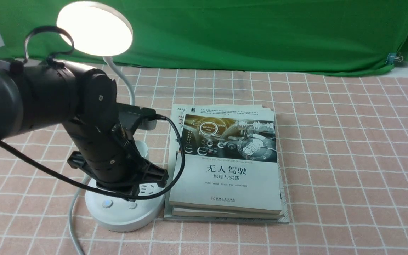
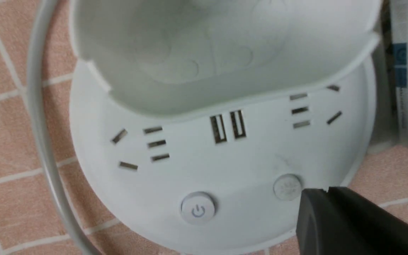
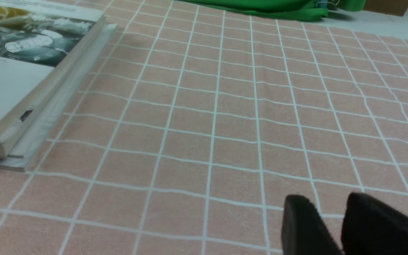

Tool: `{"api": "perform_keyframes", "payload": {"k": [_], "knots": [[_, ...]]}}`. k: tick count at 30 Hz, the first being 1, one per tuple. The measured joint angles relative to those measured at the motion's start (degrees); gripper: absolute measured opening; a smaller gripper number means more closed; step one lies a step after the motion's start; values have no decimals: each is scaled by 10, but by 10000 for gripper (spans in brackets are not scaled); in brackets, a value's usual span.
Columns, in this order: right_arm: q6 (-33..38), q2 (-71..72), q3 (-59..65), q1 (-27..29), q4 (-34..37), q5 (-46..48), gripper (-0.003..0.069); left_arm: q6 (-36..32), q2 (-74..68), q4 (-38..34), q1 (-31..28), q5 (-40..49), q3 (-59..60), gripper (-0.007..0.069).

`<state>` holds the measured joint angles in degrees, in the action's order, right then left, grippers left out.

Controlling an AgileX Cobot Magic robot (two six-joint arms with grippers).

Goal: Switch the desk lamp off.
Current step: Use the left arm to press the button switch on the lamp holder

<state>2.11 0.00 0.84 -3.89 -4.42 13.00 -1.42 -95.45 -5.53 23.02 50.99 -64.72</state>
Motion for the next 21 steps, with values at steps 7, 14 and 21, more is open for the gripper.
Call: {"api": "perform_keyframes", "payload": {"k": [7,14,21], "knots": [[0,0,0,0,0,0,240,2,-14,2,0,-7,0,5],[0,0,0,0,0,0,240,-4,-60,2,0,-8,-4,5],[0,0,0,0,0,0,240,-7,-27,2,0,1,-1,5]]}}
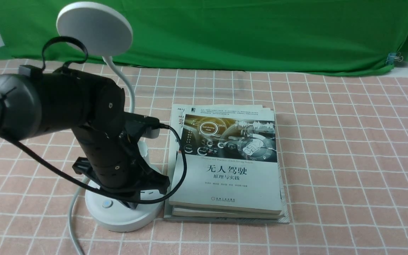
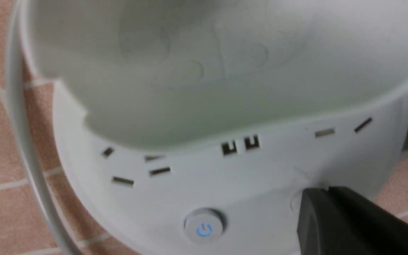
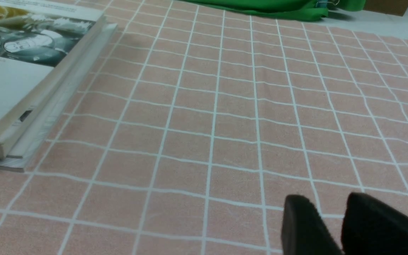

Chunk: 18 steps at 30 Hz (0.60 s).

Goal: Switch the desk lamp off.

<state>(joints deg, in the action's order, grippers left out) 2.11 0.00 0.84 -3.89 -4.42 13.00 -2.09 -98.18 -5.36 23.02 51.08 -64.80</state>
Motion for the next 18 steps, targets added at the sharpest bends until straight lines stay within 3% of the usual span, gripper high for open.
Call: {"api": "perform_keyframes", "payload": {"k": [18], "knots": [[0,0,0,0,0,0,240,-1,100,-6,0,-1,32,5]]}}
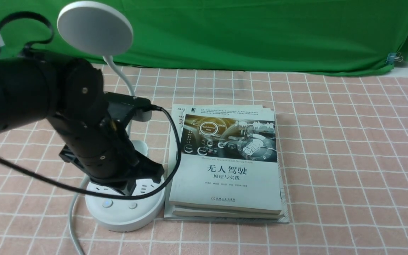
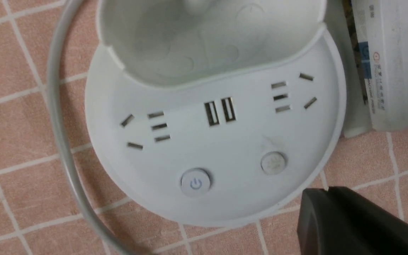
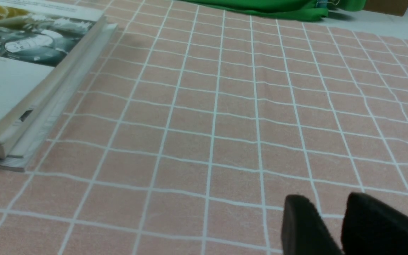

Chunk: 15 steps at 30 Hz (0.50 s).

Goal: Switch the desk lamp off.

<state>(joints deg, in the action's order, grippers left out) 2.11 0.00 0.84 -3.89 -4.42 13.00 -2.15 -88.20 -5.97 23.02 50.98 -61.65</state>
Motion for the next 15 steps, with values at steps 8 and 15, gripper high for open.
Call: {"api": "perform_keyframes", "payload": {"k": [8,15], "knots": [[0,0,0,0,0,0,240,0,247,-25,0,-174,201,5],[0,0,0,0,0,0,240,0,469,-37,0,-348,368,5]]}}
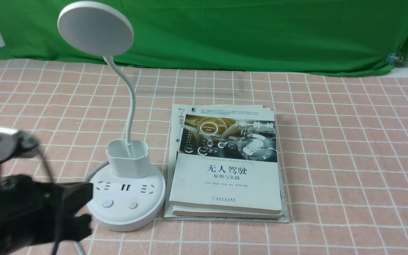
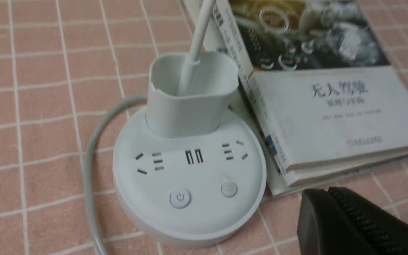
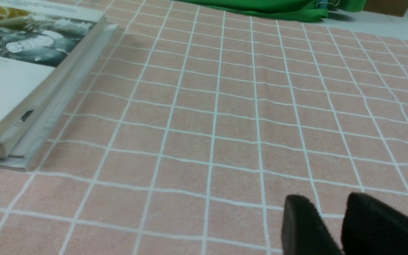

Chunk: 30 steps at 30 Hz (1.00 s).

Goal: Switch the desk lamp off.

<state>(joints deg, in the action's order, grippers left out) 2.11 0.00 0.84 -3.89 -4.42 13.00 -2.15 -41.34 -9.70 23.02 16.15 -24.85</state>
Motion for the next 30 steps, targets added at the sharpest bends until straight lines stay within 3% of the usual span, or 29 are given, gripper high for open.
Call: {"api": "perform_keyframes", "payload": {"k": [7,20,24,30], "knots": [[0,0,0,0,0,0,240,-3,134,-1,0,-17,93,5],[0,0,0,0,0,0,240,-12,160,8,-6,-16,125,5],[0,0,0,0,0,0,240,-25,201,9,-47,-19,129,5],[0,0,0,0,0,0,240,-38,308,9,-167,-69,191,5]]}}
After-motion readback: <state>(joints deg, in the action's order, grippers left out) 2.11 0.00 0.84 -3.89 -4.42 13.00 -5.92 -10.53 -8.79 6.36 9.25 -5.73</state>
